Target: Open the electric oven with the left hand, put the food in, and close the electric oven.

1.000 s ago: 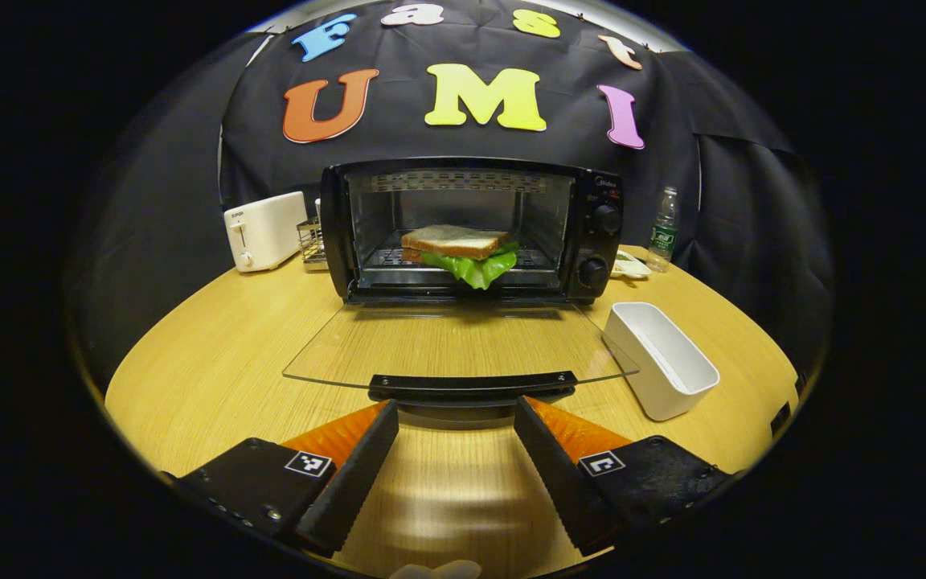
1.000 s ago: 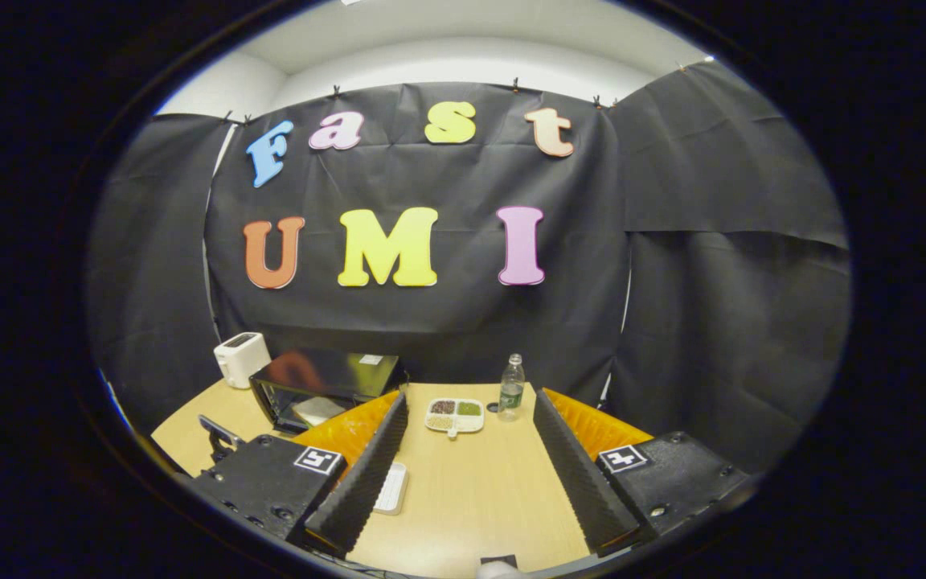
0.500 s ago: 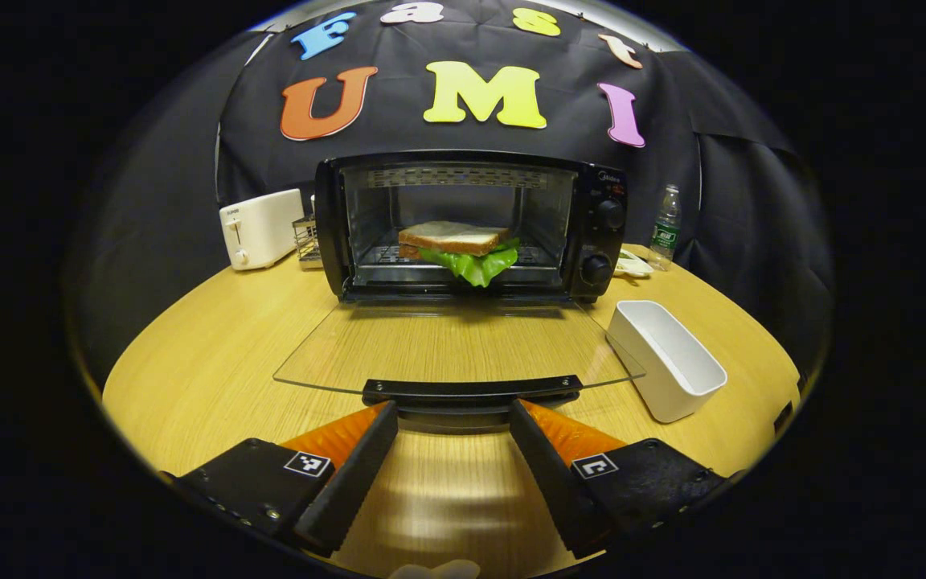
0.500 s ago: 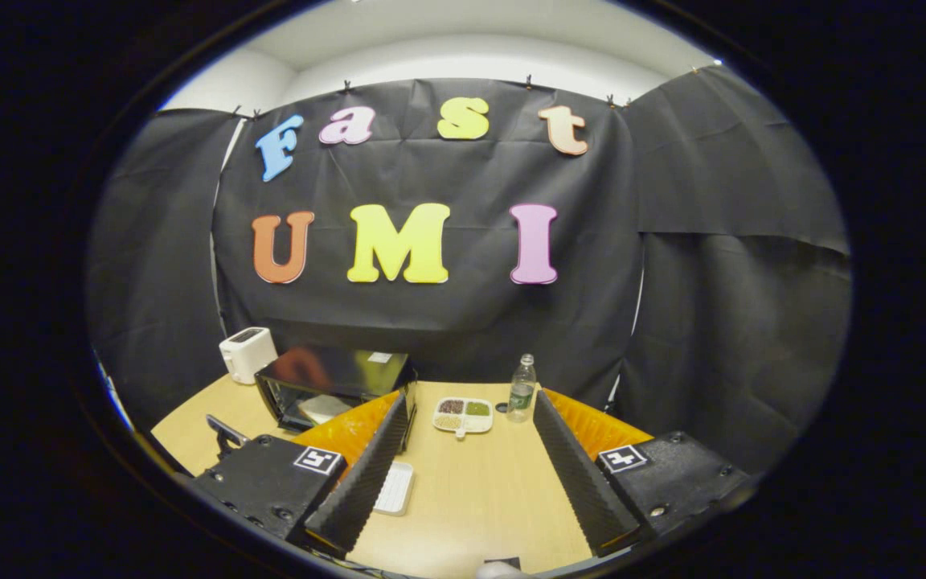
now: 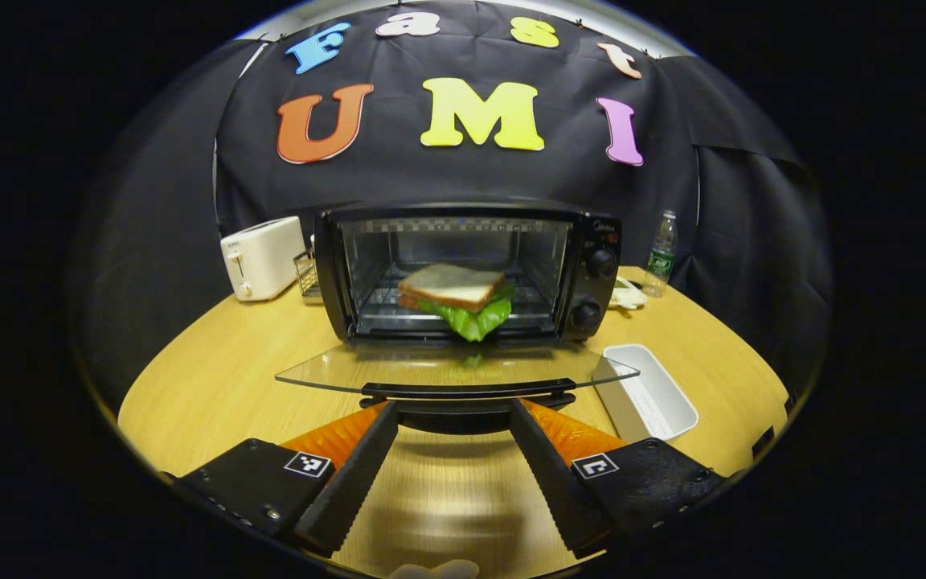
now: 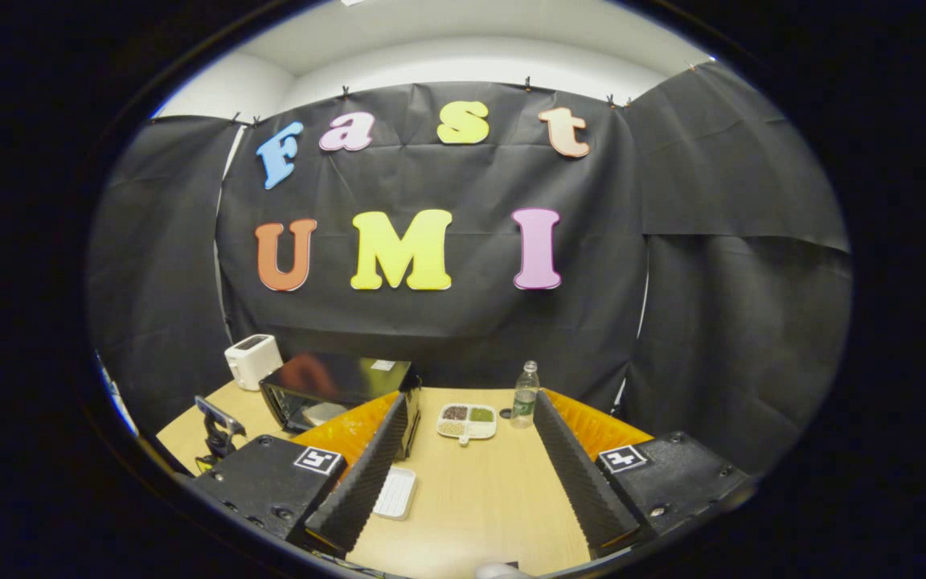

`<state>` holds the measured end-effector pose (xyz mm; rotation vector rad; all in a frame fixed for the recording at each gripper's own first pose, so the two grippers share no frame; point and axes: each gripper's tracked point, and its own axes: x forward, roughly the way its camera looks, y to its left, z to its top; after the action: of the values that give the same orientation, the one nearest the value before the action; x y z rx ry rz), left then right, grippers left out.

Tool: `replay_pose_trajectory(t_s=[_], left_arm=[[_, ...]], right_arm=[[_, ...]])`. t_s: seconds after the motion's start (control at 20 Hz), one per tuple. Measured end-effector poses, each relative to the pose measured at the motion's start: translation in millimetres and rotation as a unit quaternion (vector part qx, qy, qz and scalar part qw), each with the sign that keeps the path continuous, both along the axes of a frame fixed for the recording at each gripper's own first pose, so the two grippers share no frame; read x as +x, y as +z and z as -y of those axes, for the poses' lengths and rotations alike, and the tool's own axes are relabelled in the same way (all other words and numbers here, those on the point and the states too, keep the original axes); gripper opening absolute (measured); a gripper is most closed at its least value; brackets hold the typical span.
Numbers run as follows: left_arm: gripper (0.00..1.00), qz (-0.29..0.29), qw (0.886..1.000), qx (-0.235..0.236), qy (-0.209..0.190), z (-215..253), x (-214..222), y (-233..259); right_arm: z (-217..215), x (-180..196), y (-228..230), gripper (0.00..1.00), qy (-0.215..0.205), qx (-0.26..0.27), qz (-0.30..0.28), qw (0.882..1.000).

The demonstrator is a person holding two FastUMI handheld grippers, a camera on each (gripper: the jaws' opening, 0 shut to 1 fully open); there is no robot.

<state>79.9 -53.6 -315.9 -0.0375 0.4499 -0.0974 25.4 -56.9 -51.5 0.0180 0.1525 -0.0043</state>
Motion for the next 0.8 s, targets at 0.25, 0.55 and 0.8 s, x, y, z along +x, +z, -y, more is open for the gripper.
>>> replay_pose_trajectory(t_s=[0.25,0.55,0.8], left_arm=[[0.95,0.015,1.0,-0.004,0.006,-0.4,30.3,40.9],[0.99,0.049,0.999,0.015,-0.001,-0.8,74.9,75.4],[0.98,0.065,0.997,0.03,-0.001,-2.0,105.6,88.4]], right_arm=[[9.4,5.4,-11.8,0.96,-0.009,0.024,-0.014,1.0],[10.1,10.8,-5.5,0.95,-0.008,0.015,-0.004,1.0],[7.2,12.1,-8.0,0.95,-0.001,0.023,-0.008,1.0]])
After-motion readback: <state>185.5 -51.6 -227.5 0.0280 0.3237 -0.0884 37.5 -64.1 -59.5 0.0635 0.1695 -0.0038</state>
